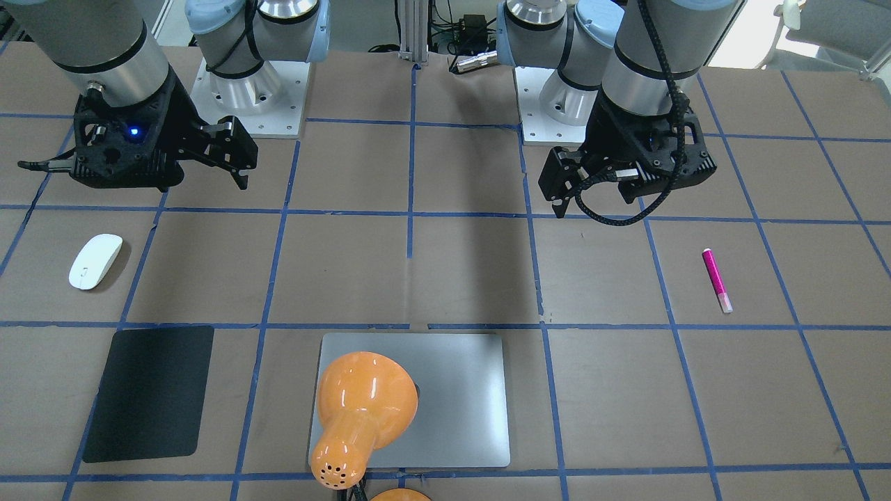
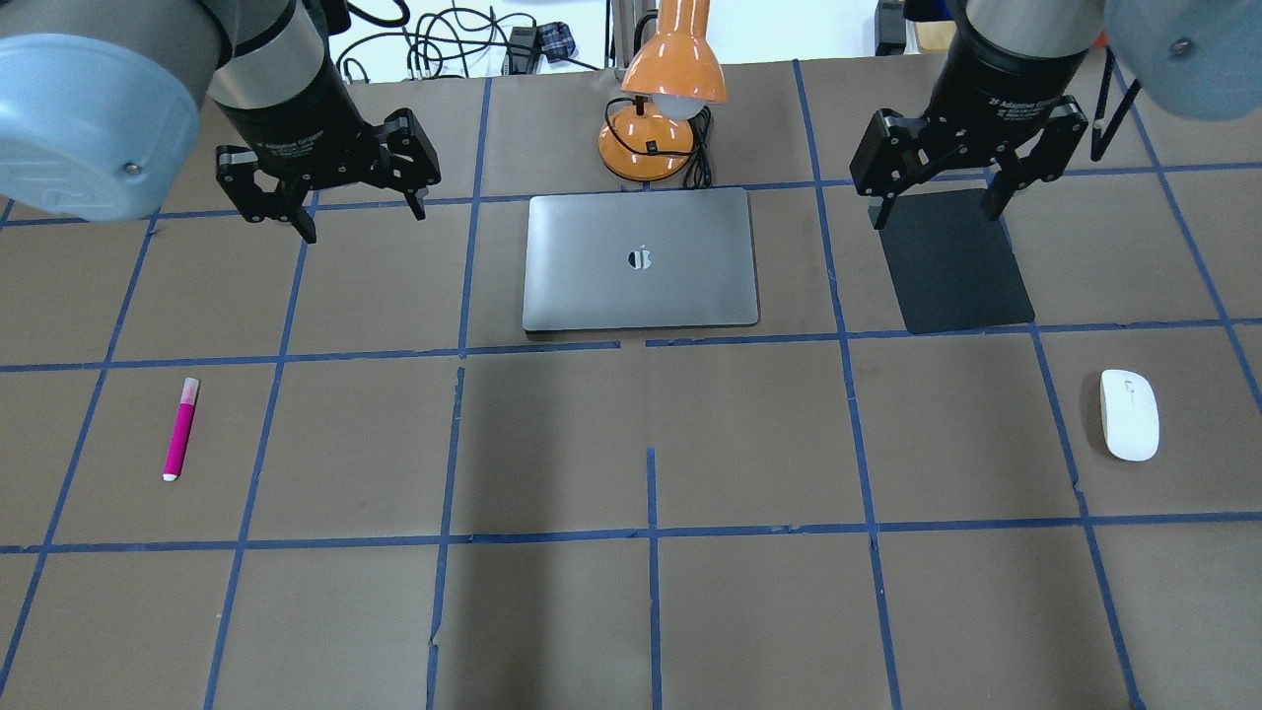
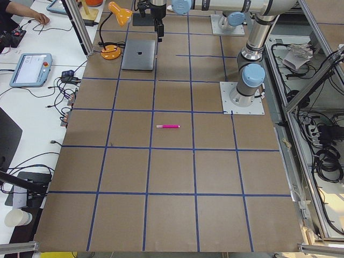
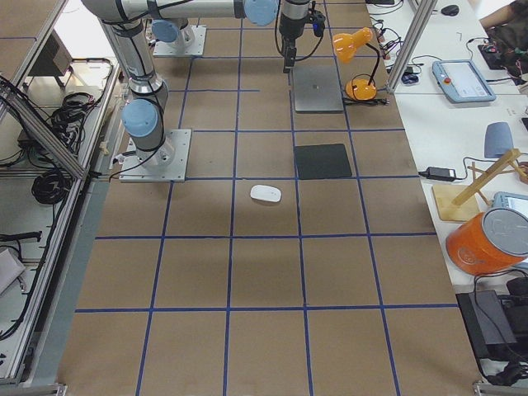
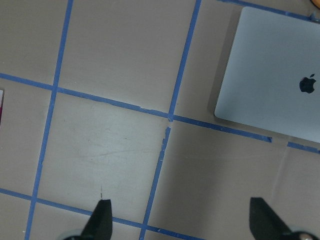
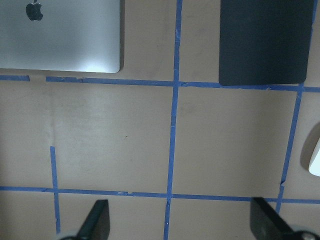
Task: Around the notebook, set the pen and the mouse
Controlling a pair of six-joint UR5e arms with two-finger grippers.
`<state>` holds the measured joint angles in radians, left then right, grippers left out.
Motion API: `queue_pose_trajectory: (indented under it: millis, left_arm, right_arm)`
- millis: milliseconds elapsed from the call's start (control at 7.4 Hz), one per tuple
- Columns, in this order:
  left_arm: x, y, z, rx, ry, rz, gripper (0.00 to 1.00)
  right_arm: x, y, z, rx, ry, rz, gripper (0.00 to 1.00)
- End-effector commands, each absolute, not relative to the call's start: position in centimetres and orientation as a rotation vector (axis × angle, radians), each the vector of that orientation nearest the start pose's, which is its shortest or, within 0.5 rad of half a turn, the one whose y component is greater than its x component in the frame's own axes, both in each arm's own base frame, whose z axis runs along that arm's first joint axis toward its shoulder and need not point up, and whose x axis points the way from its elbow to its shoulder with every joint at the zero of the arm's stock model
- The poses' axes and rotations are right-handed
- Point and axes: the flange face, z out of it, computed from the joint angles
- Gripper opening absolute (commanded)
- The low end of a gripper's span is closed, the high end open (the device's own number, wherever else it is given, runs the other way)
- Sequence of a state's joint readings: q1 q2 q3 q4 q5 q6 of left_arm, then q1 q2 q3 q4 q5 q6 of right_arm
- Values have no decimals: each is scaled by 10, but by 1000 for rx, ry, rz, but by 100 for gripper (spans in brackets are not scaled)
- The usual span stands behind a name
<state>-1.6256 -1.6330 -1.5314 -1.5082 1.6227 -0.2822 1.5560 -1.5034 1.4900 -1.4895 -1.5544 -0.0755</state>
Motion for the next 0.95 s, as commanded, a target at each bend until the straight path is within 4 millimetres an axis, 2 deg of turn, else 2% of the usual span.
queue_pose_trajectory:
  millis: [0, 270, 405, 541, 676, 811]
  left_arm:
    - [-157, -515, 482, -348, 3078, -72, 100]
    - [-156, -514, 485, -350, 3077, -81, 100]
    - [-155, -511, 486, -350, 3076, -79, 100]
    - [-151, -505, 484, -338, 3075, -67, 100]
    - [-125, -508, 487, -279, 3076, -64, 100]
    - [-82, -510, 480, -274, 3064, -15, 100]
  right_arm:
    - [90, -527, 467, -31, 3123, 65, 100]
    - [-8, -520, 421, -17, 3085, 194, 100]
    - [-46, -512, 408, 64, 3072, 222, 100]
    - [-72, -507, 393, 48, 3112, 288, 100]
    - [-103, -499, 369, 11, 3131, 256, 100]
    - [-132, -485, 333, 50, 3149, 183, 100]
